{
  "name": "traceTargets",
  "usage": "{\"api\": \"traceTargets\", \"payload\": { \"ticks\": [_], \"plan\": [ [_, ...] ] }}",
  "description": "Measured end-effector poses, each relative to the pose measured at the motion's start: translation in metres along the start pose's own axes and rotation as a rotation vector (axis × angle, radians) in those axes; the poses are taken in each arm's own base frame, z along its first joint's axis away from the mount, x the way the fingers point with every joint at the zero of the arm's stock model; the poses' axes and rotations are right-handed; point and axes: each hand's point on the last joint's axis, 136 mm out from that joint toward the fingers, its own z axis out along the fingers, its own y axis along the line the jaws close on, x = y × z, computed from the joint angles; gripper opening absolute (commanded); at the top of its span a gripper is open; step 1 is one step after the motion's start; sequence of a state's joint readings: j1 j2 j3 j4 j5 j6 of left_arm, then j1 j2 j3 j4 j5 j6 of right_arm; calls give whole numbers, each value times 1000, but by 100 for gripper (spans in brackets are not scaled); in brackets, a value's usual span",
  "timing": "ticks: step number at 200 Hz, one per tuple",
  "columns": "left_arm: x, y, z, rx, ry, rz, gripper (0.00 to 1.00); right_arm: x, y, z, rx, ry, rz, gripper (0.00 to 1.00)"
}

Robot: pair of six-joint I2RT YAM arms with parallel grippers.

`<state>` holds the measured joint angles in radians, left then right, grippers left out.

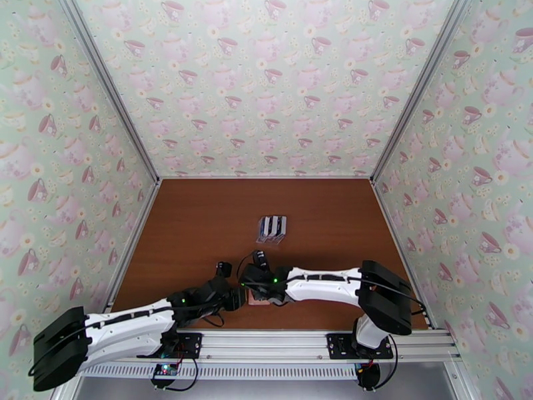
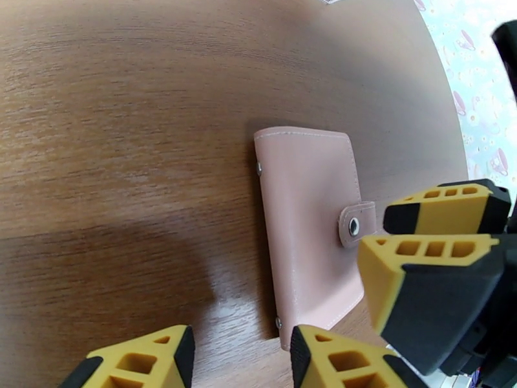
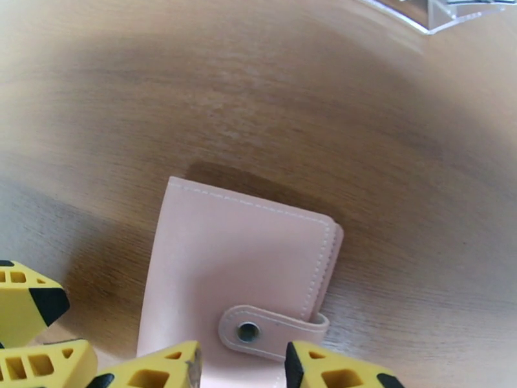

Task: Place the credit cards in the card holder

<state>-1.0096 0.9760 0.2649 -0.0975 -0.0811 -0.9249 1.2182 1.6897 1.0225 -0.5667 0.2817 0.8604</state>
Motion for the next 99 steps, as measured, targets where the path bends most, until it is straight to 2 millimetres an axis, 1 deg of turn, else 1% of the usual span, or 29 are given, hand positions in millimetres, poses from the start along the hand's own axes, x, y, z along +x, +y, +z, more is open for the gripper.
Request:
{"api": "traceTargets", "payload": {
  "ticks": [42, 99],
  "plan": [
    [-1, -4, -3, 17, -9, -8, 46, 1, 5, 9, 4, 13, 9, 41],
    [1, -1, -4, 8, 0, -7, 46, 0, 2, 13, 15, 20, 40, 41]
  ]
}}
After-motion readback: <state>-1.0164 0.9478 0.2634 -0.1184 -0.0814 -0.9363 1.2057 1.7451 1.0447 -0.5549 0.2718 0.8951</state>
